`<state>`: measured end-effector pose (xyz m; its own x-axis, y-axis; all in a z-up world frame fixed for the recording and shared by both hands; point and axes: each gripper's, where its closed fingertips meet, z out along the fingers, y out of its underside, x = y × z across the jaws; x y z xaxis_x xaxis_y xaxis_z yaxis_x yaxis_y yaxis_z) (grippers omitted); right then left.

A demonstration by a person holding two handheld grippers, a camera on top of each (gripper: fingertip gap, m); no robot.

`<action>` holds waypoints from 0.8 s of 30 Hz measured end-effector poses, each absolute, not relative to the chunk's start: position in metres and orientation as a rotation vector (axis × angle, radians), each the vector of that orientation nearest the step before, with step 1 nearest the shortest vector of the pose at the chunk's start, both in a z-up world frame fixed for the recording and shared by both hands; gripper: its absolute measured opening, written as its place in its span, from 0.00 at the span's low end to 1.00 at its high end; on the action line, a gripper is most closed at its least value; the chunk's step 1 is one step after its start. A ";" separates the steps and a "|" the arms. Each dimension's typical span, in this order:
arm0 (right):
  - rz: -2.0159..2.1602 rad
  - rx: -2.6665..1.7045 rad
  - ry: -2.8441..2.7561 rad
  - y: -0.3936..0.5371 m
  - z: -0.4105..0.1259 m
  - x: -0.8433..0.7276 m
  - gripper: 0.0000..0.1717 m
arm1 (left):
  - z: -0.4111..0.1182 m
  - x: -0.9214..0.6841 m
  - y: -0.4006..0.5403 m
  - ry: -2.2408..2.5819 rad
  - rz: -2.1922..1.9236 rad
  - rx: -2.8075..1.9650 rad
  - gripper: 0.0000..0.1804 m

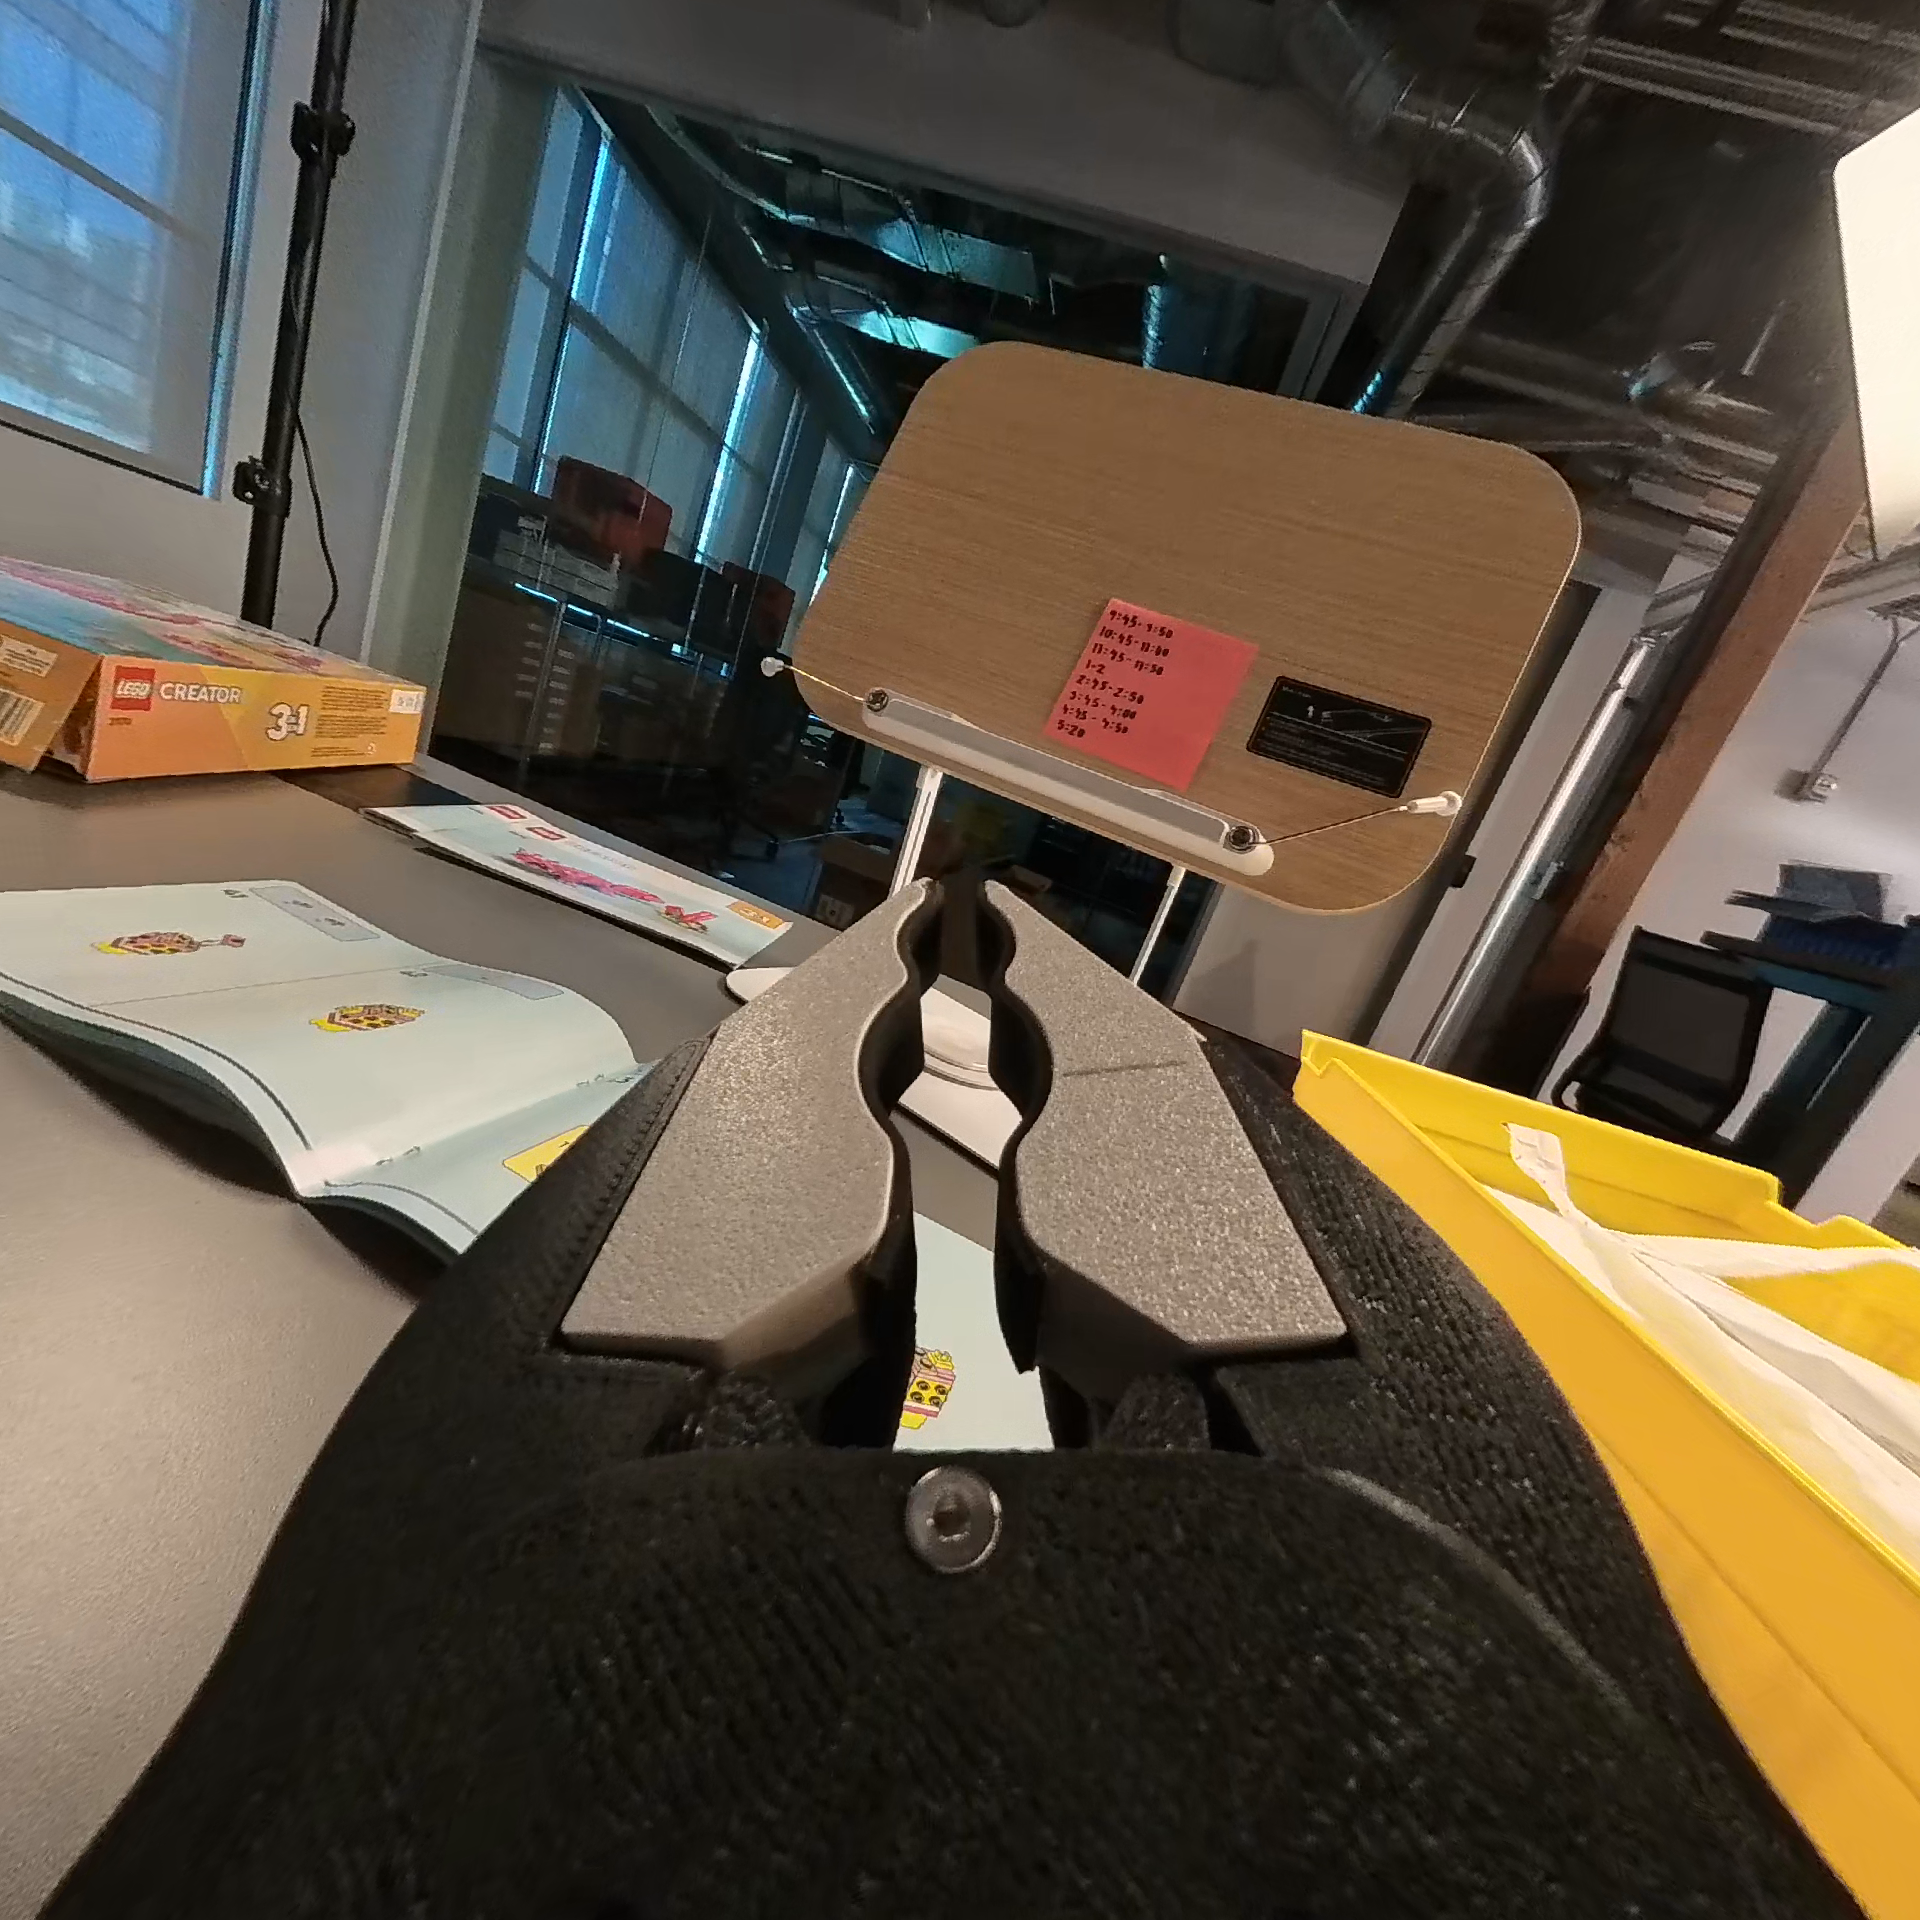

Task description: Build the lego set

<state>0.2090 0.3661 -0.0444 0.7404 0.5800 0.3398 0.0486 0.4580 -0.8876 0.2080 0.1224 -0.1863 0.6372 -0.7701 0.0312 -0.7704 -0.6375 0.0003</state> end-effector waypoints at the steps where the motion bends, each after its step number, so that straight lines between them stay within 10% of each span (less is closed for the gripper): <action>1: 0.361 -1.061 -0.687 0.366 -0.045 0.209 0.02 | -0.186 0.208 0.123 -1.330 0.045 2.826 0.03; 19: 0.349 -1.057 -0.676 0.358 -0.041 0.213 0.03 | -0.106 0.162 0.129 -1.176 0.562 3.634 0.44; 24: 0.536 -1.082 -0.844 0.298 -0.040 0.191 0.03 | -0.142 0.146 0.095 -1.017 0.828 3.691 0.40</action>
